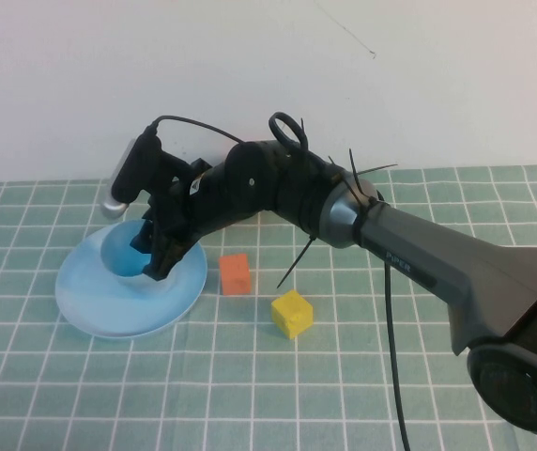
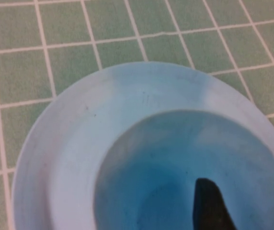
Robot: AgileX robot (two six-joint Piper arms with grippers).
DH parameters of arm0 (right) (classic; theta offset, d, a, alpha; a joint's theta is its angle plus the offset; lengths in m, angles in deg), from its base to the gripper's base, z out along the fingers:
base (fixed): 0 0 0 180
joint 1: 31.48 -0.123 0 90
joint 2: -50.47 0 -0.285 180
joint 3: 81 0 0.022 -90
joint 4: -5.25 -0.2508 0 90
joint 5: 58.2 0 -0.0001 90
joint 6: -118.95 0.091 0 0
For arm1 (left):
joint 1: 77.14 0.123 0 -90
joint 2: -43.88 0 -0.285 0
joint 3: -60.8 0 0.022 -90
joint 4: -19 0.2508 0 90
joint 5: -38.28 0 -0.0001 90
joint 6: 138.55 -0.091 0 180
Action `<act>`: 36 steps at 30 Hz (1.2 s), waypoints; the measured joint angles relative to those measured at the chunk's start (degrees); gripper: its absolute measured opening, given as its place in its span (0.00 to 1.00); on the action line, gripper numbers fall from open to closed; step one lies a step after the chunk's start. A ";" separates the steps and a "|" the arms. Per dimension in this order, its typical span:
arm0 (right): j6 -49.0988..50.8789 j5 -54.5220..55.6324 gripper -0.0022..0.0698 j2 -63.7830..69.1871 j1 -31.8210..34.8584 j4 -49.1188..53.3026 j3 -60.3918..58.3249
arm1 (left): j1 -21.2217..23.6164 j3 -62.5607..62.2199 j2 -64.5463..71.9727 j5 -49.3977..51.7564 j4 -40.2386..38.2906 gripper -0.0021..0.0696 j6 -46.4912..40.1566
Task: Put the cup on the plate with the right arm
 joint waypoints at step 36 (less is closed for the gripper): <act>16.96 -36.09 0.04 -33.25 2.82 33.20 1.58 | 0.00 0.00 0.00 0.00 0.00 0.03 0.00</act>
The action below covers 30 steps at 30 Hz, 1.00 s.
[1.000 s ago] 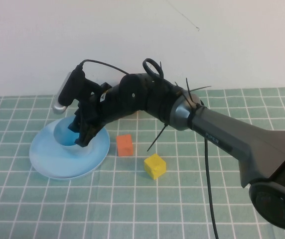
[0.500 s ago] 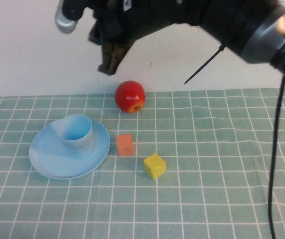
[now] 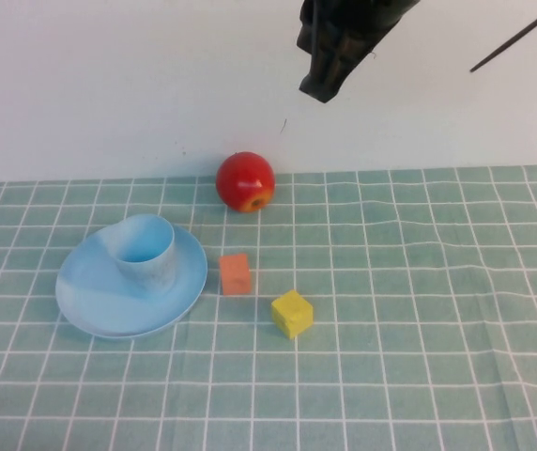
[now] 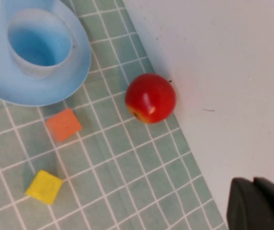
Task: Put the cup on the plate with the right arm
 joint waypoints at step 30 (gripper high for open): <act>-5.01 25.28 0.04 -39.84 0.00 -42.33 -69.04 | 0.00 0.00 0.00 0.00 2.77 0.03 -0.11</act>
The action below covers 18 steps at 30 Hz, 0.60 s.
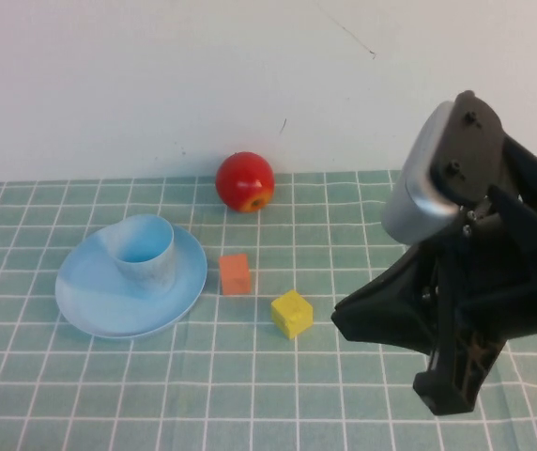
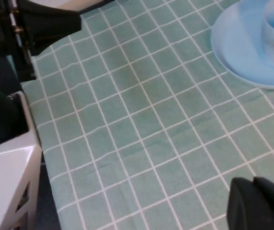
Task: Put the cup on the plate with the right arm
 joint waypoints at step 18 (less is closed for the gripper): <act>-5.17 16.10 0.04 -12.76 0.23 35.29 -6.03 | 0.00 0.00 0.00 0.10 0.00 0.03 0.00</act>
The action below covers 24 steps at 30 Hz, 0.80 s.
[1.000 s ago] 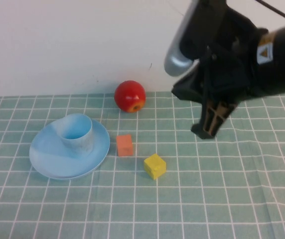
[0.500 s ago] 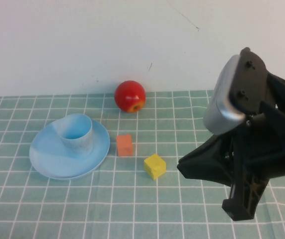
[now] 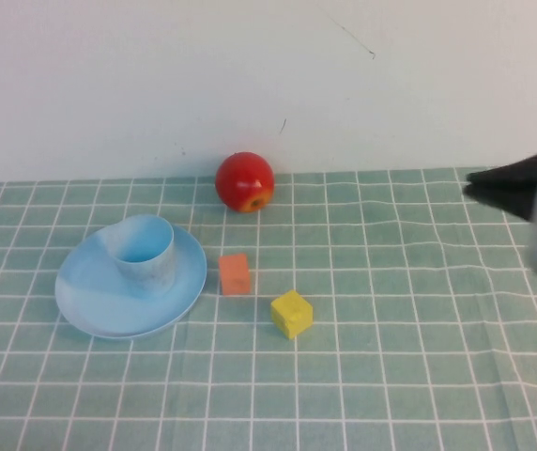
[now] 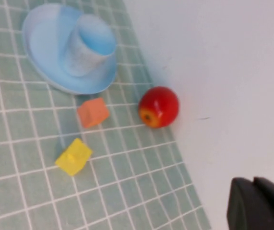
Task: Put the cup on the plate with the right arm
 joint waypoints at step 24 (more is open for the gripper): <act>2.54 7.54 0.04 -59.13 50.73 -20.86 -38.59 | 0.00 0.00 0.00 0.00 -0.10 0.03 0.00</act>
